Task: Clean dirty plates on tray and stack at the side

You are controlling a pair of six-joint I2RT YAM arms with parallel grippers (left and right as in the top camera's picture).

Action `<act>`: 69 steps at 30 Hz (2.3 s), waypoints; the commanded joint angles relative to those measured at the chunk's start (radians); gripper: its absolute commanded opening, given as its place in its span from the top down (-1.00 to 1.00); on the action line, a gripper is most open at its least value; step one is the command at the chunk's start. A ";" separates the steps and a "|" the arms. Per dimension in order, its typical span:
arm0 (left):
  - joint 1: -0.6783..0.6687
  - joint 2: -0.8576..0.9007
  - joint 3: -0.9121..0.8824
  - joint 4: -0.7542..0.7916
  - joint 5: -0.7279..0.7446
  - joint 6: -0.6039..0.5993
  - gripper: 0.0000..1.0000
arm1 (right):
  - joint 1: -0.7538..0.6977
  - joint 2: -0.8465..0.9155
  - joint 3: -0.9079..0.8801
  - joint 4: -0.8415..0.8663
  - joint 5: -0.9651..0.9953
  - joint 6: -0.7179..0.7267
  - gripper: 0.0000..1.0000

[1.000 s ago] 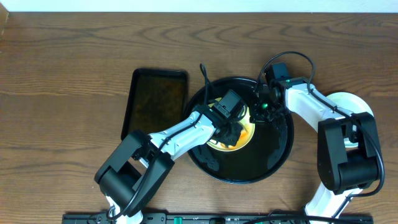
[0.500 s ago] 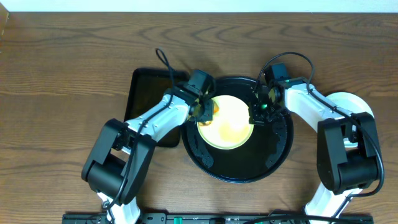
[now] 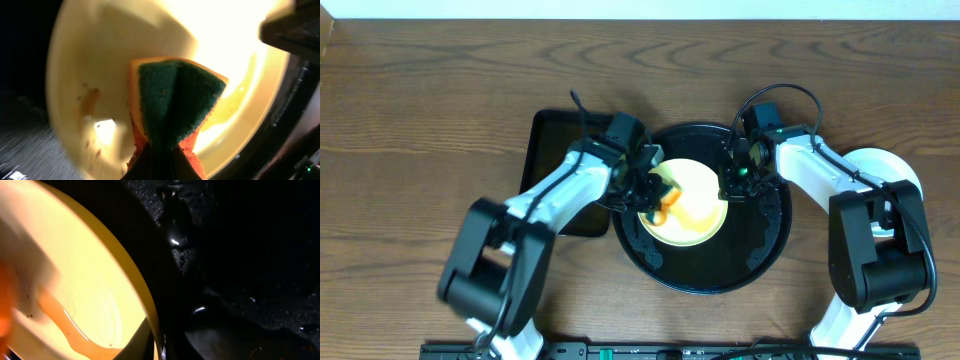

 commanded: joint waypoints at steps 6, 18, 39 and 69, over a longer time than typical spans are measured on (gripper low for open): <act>0.102 -0.218 -0.003 -0.055 -0.251 0.057 0.85 | 0.001 0.014 -0.013 0.042 0.063 0.005 0.60; 0.284 -0.254 -0.003 -0.117 -0.338 -0.055 0.85 | 0.014 0.039 -0.022 0.082 0.063 0.005 0.70; 0.325 -0.254 -0.003 -0.134 -0.339 -0.083 0.84 | 0.014 -0.154 0.143 -0.182 0.404 -0.115 0.98; 0.325 -0.254 -0.004 -0.136 -0.339 -0.083 0.85 | 0.021 -0.285 0.170 -0.283 0.475 -0.134 0.98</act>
